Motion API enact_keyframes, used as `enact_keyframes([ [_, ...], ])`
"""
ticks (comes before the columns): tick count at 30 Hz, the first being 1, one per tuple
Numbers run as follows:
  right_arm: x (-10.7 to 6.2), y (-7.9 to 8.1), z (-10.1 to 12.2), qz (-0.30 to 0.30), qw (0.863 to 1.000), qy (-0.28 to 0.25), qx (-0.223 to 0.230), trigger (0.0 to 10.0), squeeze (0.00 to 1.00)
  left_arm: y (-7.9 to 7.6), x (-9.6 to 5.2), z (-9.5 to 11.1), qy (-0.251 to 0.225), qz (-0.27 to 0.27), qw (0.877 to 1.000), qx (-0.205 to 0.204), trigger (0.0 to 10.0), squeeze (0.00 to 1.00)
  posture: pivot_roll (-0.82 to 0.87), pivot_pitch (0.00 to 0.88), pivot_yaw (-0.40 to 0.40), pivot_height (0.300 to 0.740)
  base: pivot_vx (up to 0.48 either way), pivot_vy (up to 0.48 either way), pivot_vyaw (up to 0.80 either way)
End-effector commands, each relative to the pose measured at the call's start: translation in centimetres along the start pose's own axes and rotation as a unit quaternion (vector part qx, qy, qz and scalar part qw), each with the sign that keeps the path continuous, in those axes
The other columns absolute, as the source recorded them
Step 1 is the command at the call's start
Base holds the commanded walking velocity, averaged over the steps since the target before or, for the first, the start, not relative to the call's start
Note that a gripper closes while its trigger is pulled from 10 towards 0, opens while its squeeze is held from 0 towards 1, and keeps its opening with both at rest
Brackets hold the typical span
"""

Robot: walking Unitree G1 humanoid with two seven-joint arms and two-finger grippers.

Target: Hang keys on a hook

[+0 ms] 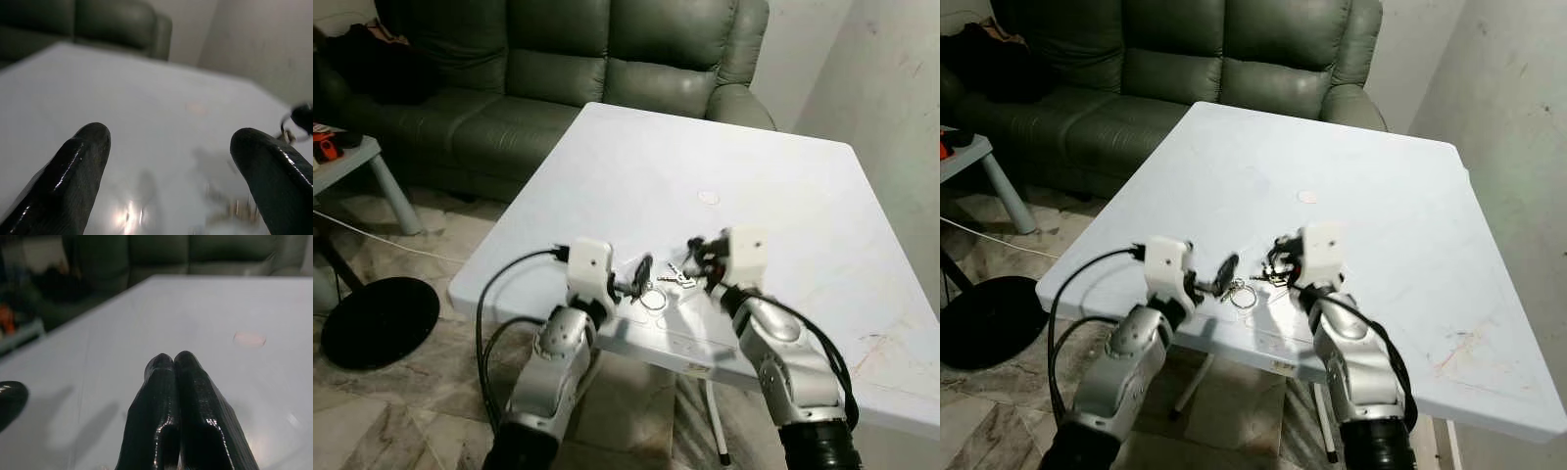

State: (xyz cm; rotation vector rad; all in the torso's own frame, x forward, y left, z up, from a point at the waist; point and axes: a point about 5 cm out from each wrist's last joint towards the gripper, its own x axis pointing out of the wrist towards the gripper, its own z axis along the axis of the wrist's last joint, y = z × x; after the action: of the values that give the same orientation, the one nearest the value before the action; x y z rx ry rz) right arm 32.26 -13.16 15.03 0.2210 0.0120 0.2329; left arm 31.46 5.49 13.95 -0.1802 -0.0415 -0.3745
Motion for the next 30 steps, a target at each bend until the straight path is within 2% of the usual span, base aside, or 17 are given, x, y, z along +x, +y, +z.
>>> enact_keyframes([
  [1, 0.1, -0.7, 1.1, -0.022, 0.999, -0.026, 0.033, 10.0, 0.00, 0.3, 0.5, 0.4, -0.007, 0.014, 1.000, -0.010, 10.0, 0.00, -0.04, 0.002, -0.081, 0.740, 0.000, 0.000, 0.00],
  [2, 0.1, -0.8, 1.8, -0.019, 0.998, -0.048, 0.047, 10.0, 0.00, 1.0, 0.9, 1.2, -0.021, 0.027, 0.999, -0.011, 10.0, 0.00, -0.05, 0.000, -0.080, 0.740, 0.000, 0.000, 0.00],
  [4, 0.2, -1.0, 1.9, -0.026, 0.996, -0.051, 0.075, 10.0, 0.00, 1.8, 1.3, 1.9, -0.032, 0.043, 0.998, -0.018, 10.0, 0.00, -0.05, 0.000, -0.080, 0.740, 0.000, 0.000, 0.00],
  [6, 0.3, -1.4, 1.7, -0.049, 0.997, -0.040, 0.050, 10.0, 0.00, 2.6, 1.7, 2.6, -0.042, 0.059, 0.997, -0.021, 10.0, 0.00, -0.05, 0.000, -0.079, 0.740, 0.000, 0.000, 0.00],
  [11, 0.1, -1.4, 2.4, -0.046, 0.996, -0.078, 0.015, 10.0, 0.00, 5.0, 2.2, 4.7, -0.075, 0.075, 0.994, 0.006, 10.0, 0.00, -0.05, 0.000, -0.077, 0.740, 0.000, 0.000, 0.00],
  [13, 0.1, -1.7, 3.1, -0.053, 0.994, -0.096, 0.012, 10.0, 0.00, 6.8, 2.0, 5.4, -0.081, 0.090, 0.992, 0.020, 10.0, 0.00, -0.06, 0.000, -0.073, 0.740, 0.000, 0.000, 0.00],
  [16, 0.0, -1.7, 3.4, -0.054, 0.993, -0.108, 0.001, 10.0, 0.00, 7.4, 1.8, 5.5, -0.081, 0.095, 0.992, 0.024, 10.0, 0.00, -0.06, 0.000, -0.070, 0.740, 0.000, 0.000, 0.00],
  [18, -0.6, -2.3, 4.4, -0.073, 0.988, -0.132, -0.019, 10.0, 0.00, 9.2, 0.8, 5.9, -0.086, 0.112, 0.989, 0.035, 10.0, 0.00, -0.07, 0.000, -0.063, 0.740, 0.000, 0.000, 0.00],
  [19, -0.7, -2.4, 4.6, -0.077, 0.987, -0.135, -0.027, 10.0, 0.00, 9.5, 0.6, 5.9, -0.085, 0.115, 0.989, 0.036, 10.0, 0.00, -0.07, 0.000, -0.063, 0.740, 0.000, 0.000, 0.00],
  [21, -0.8, -2.5, 4.6, -0.079, 0.986, -0.139, -0.034, 10.0, 0.00, 9.7, 0.5, 5.8, -0.083, 0.118, 0.989, 0.036, 10.0, 0.00, -0.07, 0.000, -0.063, 0.740, 0.000, 0.000, 0.00],
  [25, -1.9, -2.8, 4.5, -0.092, 0.983, -0.131, -0.086, 10.0, 0.00, 10.5, -1.1, 6.6, -0.093, 0.120, 0.988, 0.042, 10.0, 0.00, -0.07, 0.000, -0.058, 0.740, 0.000, 0.000, 0.00],
  [28, -2.1, -2.6, 4.4, -0.083, 0.984, -0.131, -0.089, 10.0, 0.00, 10.6, -1.3, 6.6, -0.091, 0.115, 0.989, 0.031, 10.0, 0.00, -0.07, 0.000, -0.058, 0.740, 0.000, 0.000, 0.00],
  [30, -2.6, -2.5, 4.4, -0.086, 0.983, -0.133, -0.089, 10.0, 0.00, 10.8, -2.1, 6.7, -0.087, 0.107, 0.990, 0.020, 10.0, 0.00, -0.07, 0.000, -0.048, 0.740, 0.000, 0.000, 0.00],
])
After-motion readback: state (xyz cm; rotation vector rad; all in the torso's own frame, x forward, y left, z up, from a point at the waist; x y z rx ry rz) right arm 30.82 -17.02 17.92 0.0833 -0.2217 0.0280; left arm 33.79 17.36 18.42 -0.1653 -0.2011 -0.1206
